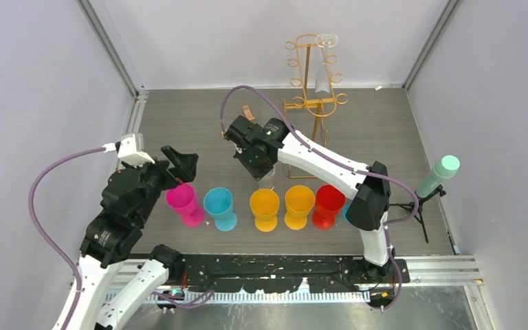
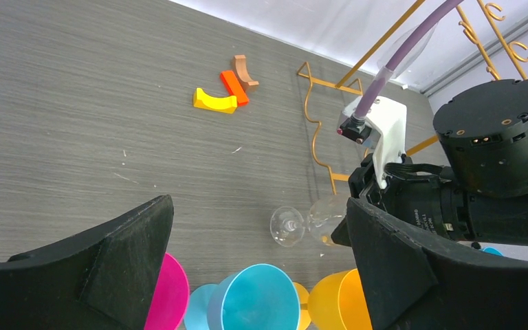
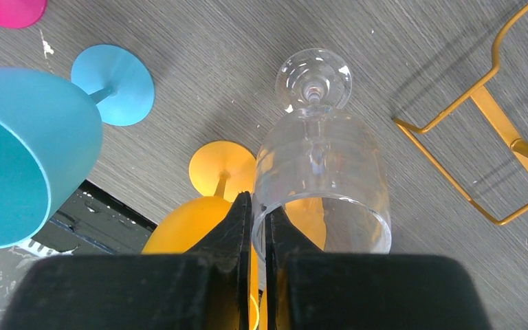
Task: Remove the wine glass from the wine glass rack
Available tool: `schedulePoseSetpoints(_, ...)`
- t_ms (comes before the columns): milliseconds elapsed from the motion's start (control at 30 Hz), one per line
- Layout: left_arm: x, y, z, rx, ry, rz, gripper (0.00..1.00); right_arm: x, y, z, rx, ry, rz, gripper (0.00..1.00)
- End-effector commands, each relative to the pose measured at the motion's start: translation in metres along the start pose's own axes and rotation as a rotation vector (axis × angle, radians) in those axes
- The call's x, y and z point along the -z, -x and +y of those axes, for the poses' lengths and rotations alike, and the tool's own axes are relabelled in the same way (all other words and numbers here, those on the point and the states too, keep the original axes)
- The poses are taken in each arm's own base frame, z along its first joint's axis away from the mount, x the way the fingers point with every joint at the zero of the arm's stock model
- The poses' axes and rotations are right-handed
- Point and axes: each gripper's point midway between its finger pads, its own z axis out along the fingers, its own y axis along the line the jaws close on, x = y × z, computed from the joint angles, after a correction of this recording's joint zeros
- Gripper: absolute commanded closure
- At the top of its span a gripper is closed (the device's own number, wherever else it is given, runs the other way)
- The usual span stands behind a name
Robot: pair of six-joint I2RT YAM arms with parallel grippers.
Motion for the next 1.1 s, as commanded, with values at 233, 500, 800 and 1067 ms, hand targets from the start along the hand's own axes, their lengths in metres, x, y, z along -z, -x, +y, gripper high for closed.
schedulePoseSetpoints(233,0.002,0.004,0.001,-0.007,0.003,-0.019,0.00,0.025,0.018,-0.007,-0.012,-0.010,-0.062,0.77)
schedulePoseSetpoints(500,0.003,0.004,0.002,-0.006,0.005,-0.019,0.00,0.029,0.023,-0.010,-0.012,-0.022,-0.073,0.75)
schedulePoseSetpoints(800,0.004,0.007,0.000,-0.005,0.002,-0.025,0.00,0.052,0.037,-0.013,-0.011,-0.022,-0.141,0.57)
schedulePoseSetpoints(1067,0.004,0.008,-0.001,-0.004,0.000,-0.025,0.00,0.119,0.081,-0.006,-0.014,0.062,-0.387,0.41)
